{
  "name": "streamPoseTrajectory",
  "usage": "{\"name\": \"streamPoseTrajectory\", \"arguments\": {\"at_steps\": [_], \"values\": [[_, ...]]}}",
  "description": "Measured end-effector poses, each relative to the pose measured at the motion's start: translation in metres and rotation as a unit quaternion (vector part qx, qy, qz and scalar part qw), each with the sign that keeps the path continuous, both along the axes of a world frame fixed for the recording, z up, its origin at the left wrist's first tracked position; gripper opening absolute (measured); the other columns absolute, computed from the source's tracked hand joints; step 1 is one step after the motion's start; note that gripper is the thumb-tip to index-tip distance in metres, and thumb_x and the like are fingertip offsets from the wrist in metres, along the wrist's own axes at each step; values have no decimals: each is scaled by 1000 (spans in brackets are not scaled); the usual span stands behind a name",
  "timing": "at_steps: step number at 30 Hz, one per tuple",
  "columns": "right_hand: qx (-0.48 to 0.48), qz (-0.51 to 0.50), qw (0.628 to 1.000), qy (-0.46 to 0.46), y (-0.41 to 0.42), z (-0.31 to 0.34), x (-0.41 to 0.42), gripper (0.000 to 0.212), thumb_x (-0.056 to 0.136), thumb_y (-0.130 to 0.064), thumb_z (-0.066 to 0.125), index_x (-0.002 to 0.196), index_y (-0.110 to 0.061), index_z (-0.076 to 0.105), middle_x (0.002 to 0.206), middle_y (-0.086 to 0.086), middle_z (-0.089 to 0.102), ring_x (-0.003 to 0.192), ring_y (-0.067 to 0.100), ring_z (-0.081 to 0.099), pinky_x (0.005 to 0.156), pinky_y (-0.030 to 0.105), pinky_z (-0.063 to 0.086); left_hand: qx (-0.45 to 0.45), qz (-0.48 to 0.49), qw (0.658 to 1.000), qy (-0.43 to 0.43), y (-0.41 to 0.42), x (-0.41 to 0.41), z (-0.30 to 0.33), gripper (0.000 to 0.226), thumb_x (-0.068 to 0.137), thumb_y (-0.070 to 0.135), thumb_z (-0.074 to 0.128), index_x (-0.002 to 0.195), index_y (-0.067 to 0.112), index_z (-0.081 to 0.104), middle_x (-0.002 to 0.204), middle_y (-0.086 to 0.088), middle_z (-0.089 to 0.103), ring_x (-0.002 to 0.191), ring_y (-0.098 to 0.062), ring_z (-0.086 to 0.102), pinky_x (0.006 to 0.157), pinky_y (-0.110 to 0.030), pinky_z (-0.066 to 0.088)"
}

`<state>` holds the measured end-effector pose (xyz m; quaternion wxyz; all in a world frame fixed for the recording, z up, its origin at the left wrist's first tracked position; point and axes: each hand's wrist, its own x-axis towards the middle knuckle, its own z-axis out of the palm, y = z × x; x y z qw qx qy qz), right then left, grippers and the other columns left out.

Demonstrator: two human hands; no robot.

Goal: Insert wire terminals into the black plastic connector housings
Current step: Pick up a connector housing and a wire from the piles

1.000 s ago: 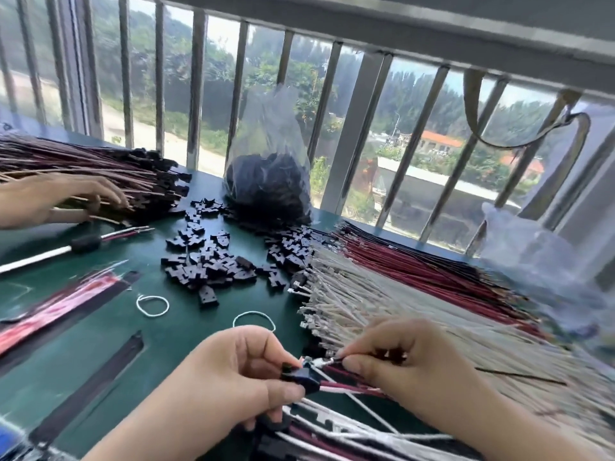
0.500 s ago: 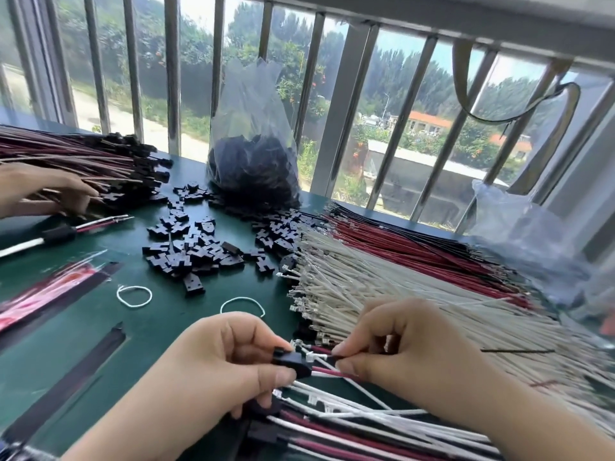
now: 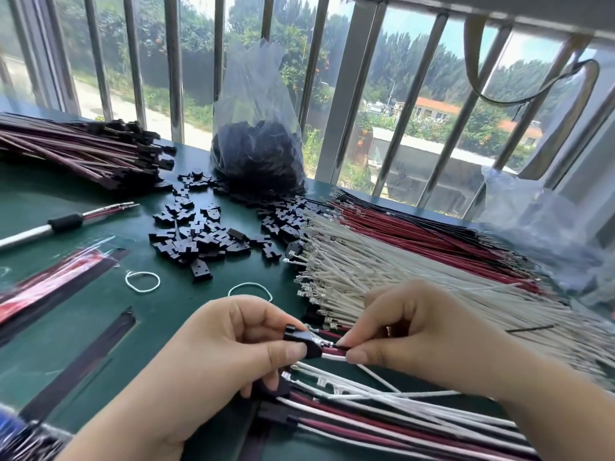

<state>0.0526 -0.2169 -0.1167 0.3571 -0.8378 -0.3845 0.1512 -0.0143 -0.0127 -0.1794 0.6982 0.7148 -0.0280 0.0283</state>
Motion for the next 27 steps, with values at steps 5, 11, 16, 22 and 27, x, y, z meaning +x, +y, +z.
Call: {"name": "streamPoseTrajectory", "arguments": {"at_steps": [5, 11, 16, 22, 27], "values": [[10, -15, 997, -79, 3, -2, -2, 12, 72, -21, 81, 77, -31, 77, 61, -21, 57, 63, -2, 54, 57, 6, 38, -17, 16, 1000, -4, -3, -1, 1, 20, 55, 23, 75, 75, 26, 75, 54, -2, 67, 43, -9, 55, 35, -17, 37], [54, -50, 985, -154, 10, -11, -11, 18, 73, -23, 80, 80, -38, 73, 65, -17, 57, 69, 1, 55, 63, 6, 39, -47, 9, 999, -19, -2, -1, 1, 16, 59, 19, 73, 74, 22, 75, 47, -3, 61, 40, -9, 52, 34, -17, 36], [45, -29, 984, -172, 16, -15, -11, 11, 76, -23, 77, 83, -31, 73, 67, -18, 55, 68, -1, 53, 60, 5, 36, -55, 19, 998, -27, -3, 1, 0, 17, 58, 18, 72, 74, 22, 75, 48, -3, 62, 39, -8, 51, 33, -17, 35], [-19, -15, 1000, -20, 11, -10, 4, 27, 90, -26, 61, 99, -51, 67, 78, -12, 68, 76, 25, 61, 70, 30, 50, -88, 63, 994, -16, -4, 4, 0, 13, 58, 22, 71, 70, 19, 74, 44, -4, 59, 36, -11, 46, 32, -18, 34], [0, -66, 997, -25, 5, -9, 9, 11, 82, -38, 66, 87, -47, 71, 76, -16, 71, 71, 18, 64, 60, 12, 45, -91, 77, 993, -13, -4, 5, 0, 9, 57, 23, 70, 66, 22, 73, 43, -5, 56, 36, -11, 45, 32, -18, 33]]}}
